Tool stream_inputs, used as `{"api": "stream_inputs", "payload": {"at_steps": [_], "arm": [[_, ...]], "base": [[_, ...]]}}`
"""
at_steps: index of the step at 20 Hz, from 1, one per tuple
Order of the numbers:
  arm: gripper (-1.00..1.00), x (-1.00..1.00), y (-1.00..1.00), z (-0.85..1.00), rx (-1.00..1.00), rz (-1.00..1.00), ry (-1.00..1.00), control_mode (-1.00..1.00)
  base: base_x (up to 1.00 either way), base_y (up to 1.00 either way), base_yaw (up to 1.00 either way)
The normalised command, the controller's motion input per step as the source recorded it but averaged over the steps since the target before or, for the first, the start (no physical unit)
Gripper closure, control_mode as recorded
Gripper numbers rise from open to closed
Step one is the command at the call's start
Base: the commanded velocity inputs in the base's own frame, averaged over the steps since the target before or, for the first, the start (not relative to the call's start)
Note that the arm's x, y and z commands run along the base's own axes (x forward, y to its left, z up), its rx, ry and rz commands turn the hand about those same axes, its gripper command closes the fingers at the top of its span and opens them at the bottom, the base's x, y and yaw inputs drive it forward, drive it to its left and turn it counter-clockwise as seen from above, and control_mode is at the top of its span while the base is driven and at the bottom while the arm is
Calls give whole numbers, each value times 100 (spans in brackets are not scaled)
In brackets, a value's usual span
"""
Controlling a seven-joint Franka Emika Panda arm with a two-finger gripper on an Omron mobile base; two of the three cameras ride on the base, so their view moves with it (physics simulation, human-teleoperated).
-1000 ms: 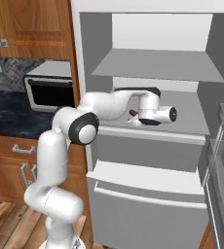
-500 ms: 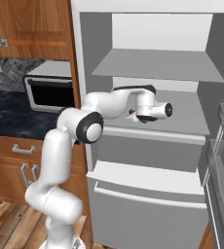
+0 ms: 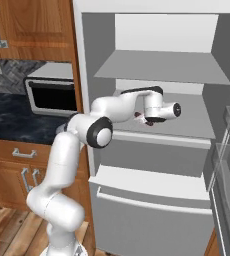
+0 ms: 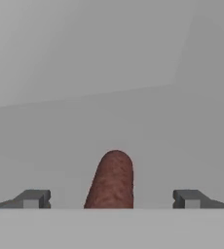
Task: Move the hot dog bun to the plate on the dining table and place the condiment next to that plate. Then navigate to the fridge and take the sausage and place it on the plate as well.
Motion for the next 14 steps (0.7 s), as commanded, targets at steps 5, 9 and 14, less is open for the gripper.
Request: {"api": "stream_inputs", "payload": {"at_steps": [5, 9, 14], "arm": [[-100, -19, -8, -34, -5, 0, 1, -100], [-100, -82, 0, -53, -21, 0, 0, -100], [-100, -46, 0, -47, -23, -1, 0, -100]], "base": [[0, 0, 0], [0, 0, 0], [0, 0, 0]]}}
